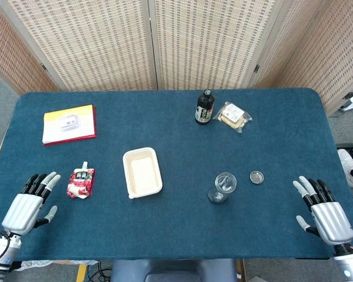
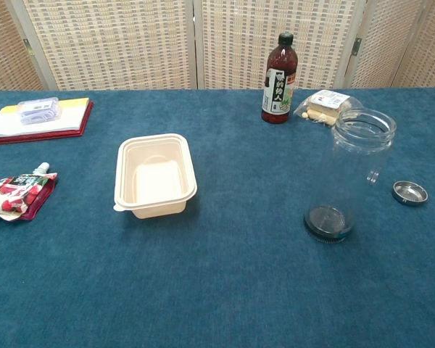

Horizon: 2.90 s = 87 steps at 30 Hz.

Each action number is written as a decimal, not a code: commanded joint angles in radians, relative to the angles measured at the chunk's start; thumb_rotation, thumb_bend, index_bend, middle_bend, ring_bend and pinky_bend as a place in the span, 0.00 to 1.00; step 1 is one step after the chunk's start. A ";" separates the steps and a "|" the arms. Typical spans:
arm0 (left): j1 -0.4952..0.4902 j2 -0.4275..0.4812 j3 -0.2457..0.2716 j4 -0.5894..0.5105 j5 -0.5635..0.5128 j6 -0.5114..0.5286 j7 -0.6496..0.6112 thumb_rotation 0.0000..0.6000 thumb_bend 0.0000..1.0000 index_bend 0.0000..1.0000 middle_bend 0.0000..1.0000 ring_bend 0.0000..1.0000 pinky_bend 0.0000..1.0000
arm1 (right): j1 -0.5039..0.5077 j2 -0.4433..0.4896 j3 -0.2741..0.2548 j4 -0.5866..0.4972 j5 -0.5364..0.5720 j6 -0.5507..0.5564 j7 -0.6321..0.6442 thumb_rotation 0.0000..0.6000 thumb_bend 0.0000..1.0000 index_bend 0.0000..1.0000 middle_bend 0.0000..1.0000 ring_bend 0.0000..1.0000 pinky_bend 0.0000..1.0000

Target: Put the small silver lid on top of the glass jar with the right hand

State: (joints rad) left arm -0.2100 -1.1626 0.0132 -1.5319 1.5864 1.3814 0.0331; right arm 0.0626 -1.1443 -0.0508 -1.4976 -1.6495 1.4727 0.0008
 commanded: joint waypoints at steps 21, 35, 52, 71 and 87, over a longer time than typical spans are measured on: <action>0.004 0.008 -0.001 0.012 0.006 0.020 -0.029 1.00 0.37 0.00 0.05 0.00 0.00 | 0.124 0.178 0.056 -0.156 0.091 -0.195 0.048 1.00 0.29 0.11 0.00 0.00 0.00; 0.017 0.017 -0.013 0.000 -0.006 0.046 -0.037 1.00 0.37 0.00 0.05 0.00 0.00 | 0.325 0.147 0.134 -0.067 0.244 -0.510 0.159 1.00 0.34 0.37 0.00 0.00 0.00; 0.024 0.022 -0.019 -0.002 -0.005 0.061 -0.040 1.00 0.37 0.00 0.05 0.00 0.00 | 0.434 0.013 0.135 0.087 0.351 -0.686 0.087 1.00 0.40 0.48 0.00 0.00 0.00; 0.037 0.038 -0.024 -0.008 0.005 0.094 -0.068 1.00 0.37 0.00 0.05 0.00 0.00 | 0.513 -0.095 0.130 0.177 0.429 -0.777 -0.012 1.00 0.41 0.51 0.00 0.00 0.00; 0.050 0.049 -0.020 -0.013 0.026 0.121 -0.083 1.00 0.37 0.00 0.05 0.00 0.00 | 0.547 -0.147 0.123 0.222 0.472 -0.806 -0.063 1.00 0.42 0.52 0.00 0.00 0.00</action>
State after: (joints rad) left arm -0.1604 -1.1136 -0.0072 -1.5450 1.6121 1.5025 -0.0495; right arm 0.6090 -1.2907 0.0732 -1.2766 -1.1780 0.6674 -0.0613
